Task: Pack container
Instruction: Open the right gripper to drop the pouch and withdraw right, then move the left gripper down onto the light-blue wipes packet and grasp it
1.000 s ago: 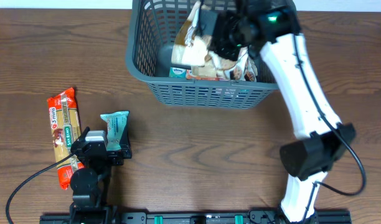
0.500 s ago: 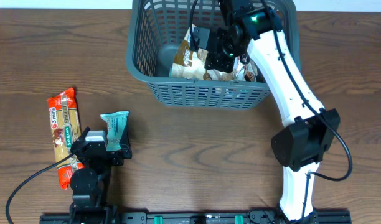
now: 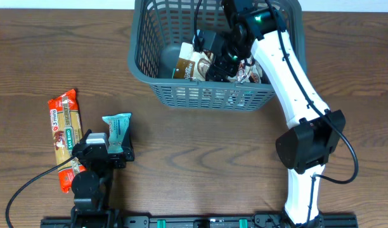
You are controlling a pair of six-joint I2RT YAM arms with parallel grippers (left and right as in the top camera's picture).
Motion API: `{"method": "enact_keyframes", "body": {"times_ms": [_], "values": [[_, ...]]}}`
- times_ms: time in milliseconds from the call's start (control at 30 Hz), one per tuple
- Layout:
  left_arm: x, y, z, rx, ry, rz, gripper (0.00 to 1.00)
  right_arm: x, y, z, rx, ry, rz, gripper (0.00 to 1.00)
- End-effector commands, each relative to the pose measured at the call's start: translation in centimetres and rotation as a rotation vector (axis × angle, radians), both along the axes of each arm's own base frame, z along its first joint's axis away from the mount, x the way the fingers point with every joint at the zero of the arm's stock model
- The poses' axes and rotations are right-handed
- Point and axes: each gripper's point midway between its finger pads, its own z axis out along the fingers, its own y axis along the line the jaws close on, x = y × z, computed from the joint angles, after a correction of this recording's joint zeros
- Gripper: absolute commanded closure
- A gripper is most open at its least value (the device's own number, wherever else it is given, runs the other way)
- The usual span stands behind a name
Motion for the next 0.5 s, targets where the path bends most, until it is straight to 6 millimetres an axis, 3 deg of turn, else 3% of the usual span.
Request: {"method": "enact_keyframes", "body": {"times_ms": [0, 133, 200, 267, 300, 367, 467], "values": [[-0.3, 0.6, 0.8, -0.026, 0.025, 0.040, 0.01, 2.7, -1.1, 7.6, 0.088, -0.185, -0.157, 0.01], [-0.9, 1.0, 4.8, -0.020, 0.044, 0.064, 0.01, 5.4, -5.7, 18.3, 0.247, -0.427, -0.408, 0.01], [-1.2, 1.0, 6.2, -0.016, 0.110, 0.064, 0.01, 5.6, -9.4, 23.1, 0.331, -0.520, -0.536, 0.01], [-1.4, 1.0, 7.2, -0.012, 0.210, 0.066, 0.01, 5.1, -13.8, 26.3, 0.387, -0.576, -0.671, 0.01], [-1.4, 1.0, 7.6, -0.015, 0.256, 0.068, 0.01, 4.9, -15.6, 27.1, 0.402, -0.587, -0.724, 0.01], [-1.2, 1.0, 8.6, -0.041, 0.369, 0.082, 0.01, 4.1, -21.0, 28.2, 0.431, -0.595, -0.889, 0.01], [-0.7, 0.9, 9.9, -0.052, 0.535, 0.094, 0.01, 2.6, -27.4, 27.0, 0.409, -0.545, -1.081, 0.01]]}}
